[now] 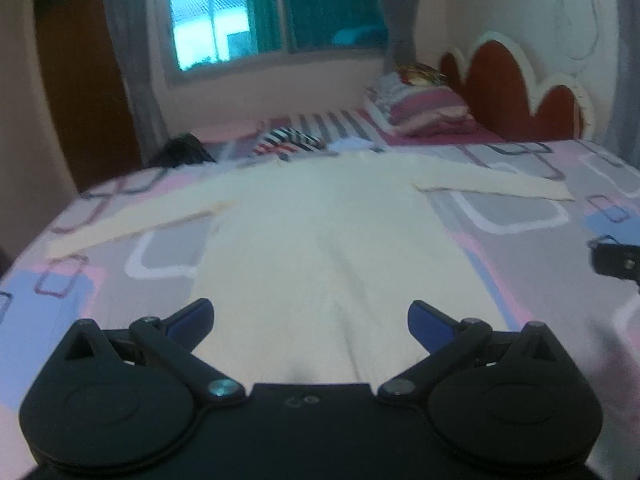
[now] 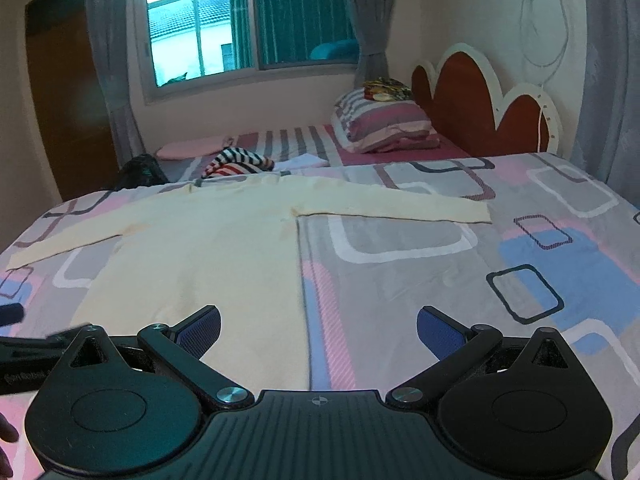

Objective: Fold small clothes
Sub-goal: 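Move the right tool to the sweater sleeve cuff nearest it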

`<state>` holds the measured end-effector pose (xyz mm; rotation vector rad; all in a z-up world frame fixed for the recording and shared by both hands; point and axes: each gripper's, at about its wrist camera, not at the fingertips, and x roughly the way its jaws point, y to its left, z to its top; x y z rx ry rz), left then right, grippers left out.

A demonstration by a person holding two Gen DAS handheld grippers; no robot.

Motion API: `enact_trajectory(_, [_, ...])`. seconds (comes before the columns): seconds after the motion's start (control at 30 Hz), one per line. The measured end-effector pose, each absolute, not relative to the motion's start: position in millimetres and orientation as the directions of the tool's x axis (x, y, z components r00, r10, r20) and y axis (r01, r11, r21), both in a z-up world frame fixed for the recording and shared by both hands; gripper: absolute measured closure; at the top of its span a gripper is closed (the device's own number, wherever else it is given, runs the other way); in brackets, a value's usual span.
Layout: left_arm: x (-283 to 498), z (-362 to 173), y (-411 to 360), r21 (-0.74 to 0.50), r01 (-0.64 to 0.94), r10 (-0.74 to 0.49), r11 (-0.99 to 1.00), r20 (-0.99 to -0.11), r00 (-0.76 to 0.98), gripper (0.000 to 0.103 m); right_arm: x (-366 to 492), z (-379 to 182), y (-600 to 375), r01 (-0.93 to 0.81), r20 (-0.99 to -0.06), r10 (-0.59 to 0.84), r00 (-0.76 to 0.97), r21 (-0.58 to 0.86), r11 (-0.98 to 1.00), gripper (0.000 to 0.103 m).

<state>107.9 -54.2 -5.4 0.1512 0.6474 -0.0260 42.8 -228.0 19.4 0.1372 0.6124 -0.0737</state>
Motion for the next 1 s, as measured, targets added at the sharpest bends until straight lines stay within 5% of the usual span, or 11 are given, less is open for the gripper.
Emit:
enact_trajectory(0.2, [134, -8, -53, 0.088, 0.102, -0.025, 0.991, -0.624, 0.781, 0.000, 61, 16, -242, 0.134, -0.596, -0.053, 0.801, 0.093, 0.987, 0.000])
enact_trajectory(0.47, [156, -14, -42, 0.051, 0.078, -0.038, 0.996, -0.541, 0.840, 0.000, 83, 11, -265, 0.186, -0.600, -0.096, 0.794, 0.088, 0.979, 0.000])
enact_trajectory(0.6, [175, -17, -37, -0.029, 0.086, -0.086, 0.996, -0.584, 0.807, 0.000, 95, 9, -279, 0.216, -0.598, -0.121, 0.792, 0.089, 0.972, 0.000])
enact_trajectory(0.8, [199, -21, -32, 0.034, 0.051, -0.021, 0.998, -0.587, 0.809, 0.000, 116, 6, -297, 0.247, -0.599, -0.148, 0.787, 0.085, 0.965, 0.000])
enact_trajectory(1.0, [221, -23, -22, -0.035, -0.005, -0.016, 0.999, -0.573, 0.819, 0.000, 143, -3, -313, 0.264, -0.602, -0.171, 0.780, 0.068, 0.962, 0.000])
